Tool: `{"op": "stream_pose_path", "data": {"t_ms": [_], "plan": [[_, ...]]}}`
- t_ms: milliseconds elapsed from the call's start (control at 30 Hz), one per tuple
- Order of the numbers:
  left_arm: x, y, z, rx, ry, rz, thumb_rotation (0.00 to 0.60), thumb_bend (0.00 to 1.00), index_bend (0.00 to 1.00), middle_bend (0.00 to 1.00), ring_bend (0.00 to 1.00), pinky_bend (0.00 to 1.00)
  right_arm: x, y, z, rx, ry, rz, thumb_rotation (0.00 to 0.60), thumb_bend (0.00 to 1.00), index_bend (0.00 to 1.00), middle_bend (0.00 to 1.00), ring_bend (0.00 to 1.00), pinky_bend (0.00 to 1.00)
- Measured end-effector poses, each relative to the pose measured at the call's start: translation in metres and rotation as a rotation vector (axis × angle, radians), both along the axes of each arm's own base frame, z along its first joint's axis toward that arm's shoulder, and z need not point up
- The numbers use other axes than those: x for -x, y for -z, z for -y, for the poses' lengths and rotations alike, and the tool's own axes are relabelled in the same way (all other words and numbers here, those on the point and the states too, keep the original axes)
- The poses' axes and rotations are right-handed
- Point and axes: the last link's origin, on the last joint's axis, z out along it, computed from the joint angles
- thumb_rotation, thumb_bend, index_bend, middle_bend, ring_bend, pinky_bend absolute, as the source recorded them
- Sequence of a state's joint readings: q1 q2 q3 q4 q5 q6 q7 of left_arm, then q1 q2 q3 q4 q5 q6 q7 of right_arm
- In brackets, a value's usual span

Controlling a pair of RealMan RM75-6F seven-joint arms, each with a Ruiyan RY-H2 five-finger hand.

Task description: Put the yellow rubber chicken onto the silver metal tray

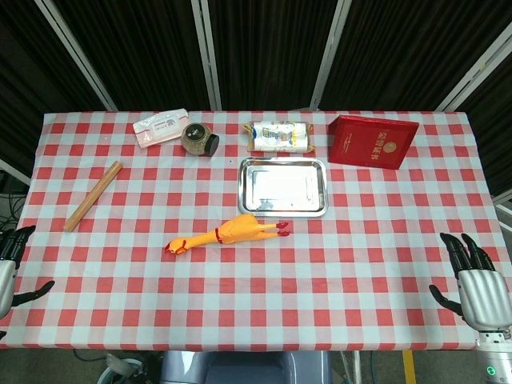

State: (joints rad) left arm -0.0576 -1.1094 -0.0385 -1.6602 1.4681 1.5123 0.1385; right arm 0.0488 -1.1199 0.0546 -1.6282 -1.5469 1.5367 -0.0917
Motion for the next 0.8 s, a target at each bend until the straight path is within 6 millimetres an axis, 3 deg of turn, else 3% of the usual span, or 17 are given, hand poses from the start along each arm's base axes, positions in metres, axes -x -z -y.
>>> {"op": "stream_pose_path", "data": {"t_ms": [433,800], "plan": [[-0.0008,0.0039,0.0010,0.002,-0.001,0.016,0.554,0.00,0.11,0.12,0.08,0.00,-0.0005,-0.0001,-0.0017,-0.011,-0.007,-0.003,0.600,0.24,0.00,0.13,0.05,0.18],[-0.0019,0.0051,-0.0060,0.013,0.020,0.035,0.600,0.03,0.13,0.14,0.08,0.00,-0.0040,-0.0003,0.0021,-0.010,-0.014,0.003,0.600,0.24,0.00,0.13,0.05,0.18]]}}
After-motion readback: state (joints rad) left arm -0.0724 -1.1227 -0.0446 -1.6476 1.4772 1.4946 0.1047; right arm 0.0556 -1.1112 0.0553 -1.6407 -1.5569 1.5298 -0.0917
